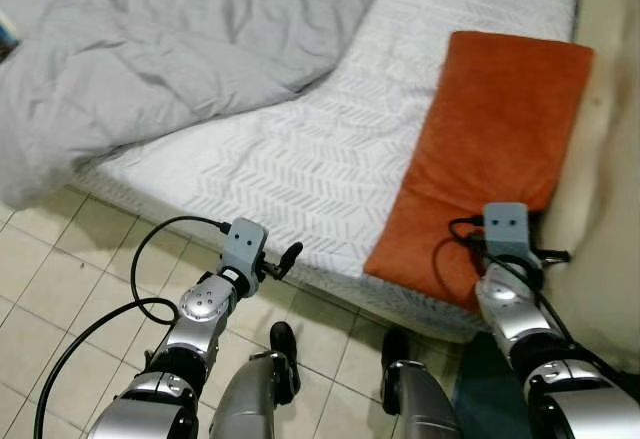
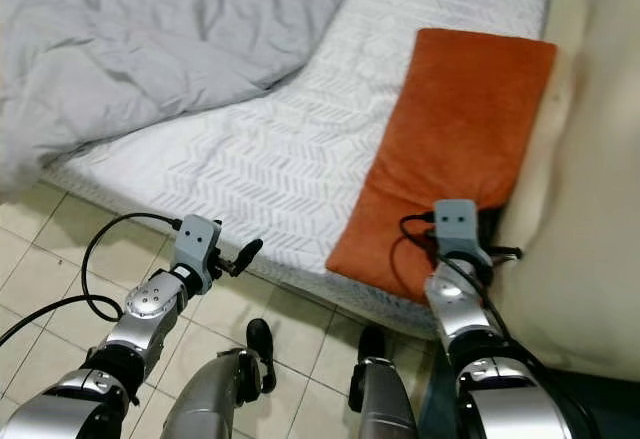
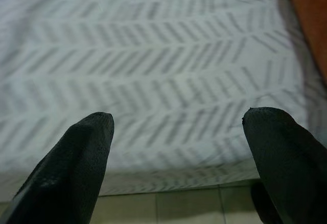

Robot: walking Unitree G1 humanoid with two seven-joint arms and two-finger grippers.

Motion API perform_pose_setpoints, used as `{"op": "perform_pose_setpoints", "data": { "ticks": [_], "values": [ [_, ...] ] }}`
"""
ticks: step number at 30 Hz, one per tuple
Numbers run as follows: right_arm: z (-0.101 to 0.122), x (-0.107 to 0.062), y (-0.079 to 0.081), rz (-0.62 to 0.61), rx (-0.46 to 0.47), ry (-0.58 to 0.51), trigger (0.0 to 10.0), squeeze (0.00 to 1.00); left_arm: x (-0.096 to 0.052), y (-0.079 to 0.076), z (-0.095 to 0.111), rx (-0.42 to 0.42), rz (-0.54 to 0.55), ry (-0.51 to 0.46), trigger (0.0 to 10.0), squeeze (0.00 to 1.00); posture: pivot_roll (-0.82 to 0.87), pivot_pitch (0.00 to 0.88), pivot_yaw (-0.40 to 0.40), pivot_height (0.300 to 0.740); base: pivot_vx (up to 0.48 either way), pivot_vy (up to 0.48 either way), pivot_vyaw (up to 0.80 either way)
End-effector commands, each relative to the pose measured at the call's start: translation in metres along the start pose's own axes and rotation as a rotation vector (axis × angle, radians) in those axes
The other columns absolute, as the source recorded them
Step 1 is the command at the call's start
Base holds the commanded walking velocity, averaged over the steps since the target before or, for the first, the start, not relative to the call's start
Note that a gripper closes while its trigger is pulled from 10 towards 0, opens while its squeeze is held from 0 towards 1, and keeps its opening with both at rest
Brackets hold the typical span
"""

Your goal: Clean up the room

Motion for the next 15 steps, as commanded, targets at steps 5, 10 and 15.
{"op": "perform_pose_setpoints", "data": {
  "ticks": [5, 10, 15],
  "values": [
    [-0.06, -0.006, -0.021, 0.047, 0.172, 0.292, 10.0, 0.0, -0.01, -0.015, -0.014, -0.048, -0.033, -0.003, 10.0, 0.0, -0.11, 0.584, -0.001, 0.74, 0.0, 0.0, 0.0],
    [-0.055, 0.0, -0.02, 0.142, 0.119, 0.283, 10.0, 0.0, -0.016, -0.034, -0.005, -0.083, -0.116, -0.106, 10.0, 0.0, -0.1, 0.588, -0.002, 0.74, 0.0, 0.0, 0.0],
    [-0.051, 0.007, -0.028, 0.159, 0.093, 0.267, 10.0, 0.0, -0.021, -0.097, -0.001, -0.208, -0.398, -0.135, 10.0, 0.0, -0.1, 0.597, -0.008, 0.74, 0.0, 0.0, 0.0]
  ]
}}
Point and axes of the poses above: a point about 5 cm out from each wrist's last joint towards the gripper, its own x axis pointing out of the wrist towards the gripper, its own z axis along the axis of the wrist's last joint, y = z × x, the point moved 3 cm from there along x, pointing out of the wrist towards the gripper, and after that the axes turned 1 degree about x, right-handed, at the moved point
